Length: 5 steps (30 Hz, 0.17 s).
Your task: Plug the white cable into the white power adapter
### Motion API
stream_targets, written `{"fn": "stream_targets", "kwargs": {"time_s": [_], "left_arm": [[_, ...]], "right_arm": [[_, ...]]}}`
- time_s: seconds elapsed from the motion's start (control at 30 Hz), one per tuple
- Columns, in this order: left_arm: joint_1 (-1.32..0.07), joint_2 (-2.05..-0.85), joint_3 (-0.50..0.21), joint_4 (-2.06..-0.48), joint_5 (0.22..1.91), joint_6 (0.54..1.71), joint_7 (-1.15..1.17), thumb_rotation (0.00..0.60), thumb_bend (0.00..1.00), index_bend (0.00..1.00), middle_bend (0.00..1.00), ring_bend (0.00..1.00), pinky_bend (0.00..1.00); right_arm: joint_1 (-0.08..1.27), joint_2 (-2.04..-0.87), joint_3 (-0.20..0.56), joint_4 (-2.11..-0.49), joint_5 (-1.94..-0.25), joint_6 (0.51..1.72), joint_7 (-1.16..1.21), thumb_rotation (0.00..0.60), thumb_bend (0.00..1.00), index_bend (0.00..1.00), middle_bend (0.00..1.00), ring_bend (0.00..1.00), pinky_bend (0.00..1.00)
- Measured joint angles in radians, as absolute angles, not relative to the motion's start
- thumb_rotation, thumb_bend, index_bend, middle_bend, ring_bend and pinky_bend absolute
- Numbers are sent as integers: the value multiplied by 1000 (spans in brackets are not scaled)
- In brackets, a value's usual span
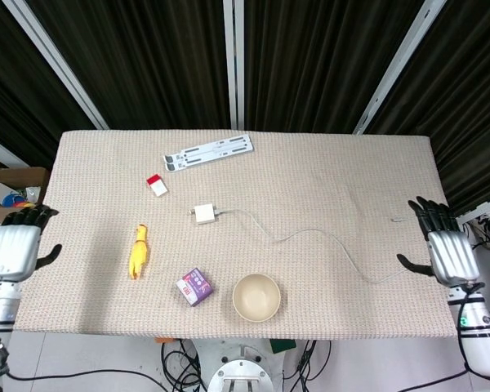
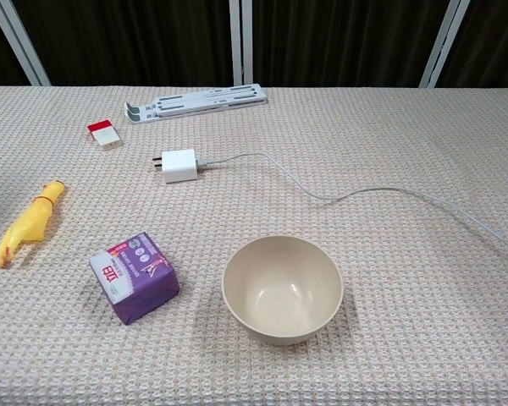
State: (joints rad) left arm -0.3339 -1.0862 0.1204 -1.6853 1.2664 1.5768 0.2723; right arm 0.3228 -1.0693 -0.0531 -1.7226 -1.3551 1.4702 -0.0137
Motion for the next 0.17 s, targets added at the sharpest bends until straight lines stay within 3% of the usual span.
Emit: {"fn": "stream_targets", "kwargs": {"time_s": [0.17], "left_arm": [[-216, -1054, 172, -1694, 1335, 1665, 248, 592, 204, 269, 241, 223, 291]], "right_arm": [[216, -1076, -90, -1651, -1445, 1574, 63, 600, 220, 0, 44, 0, 0]]}}
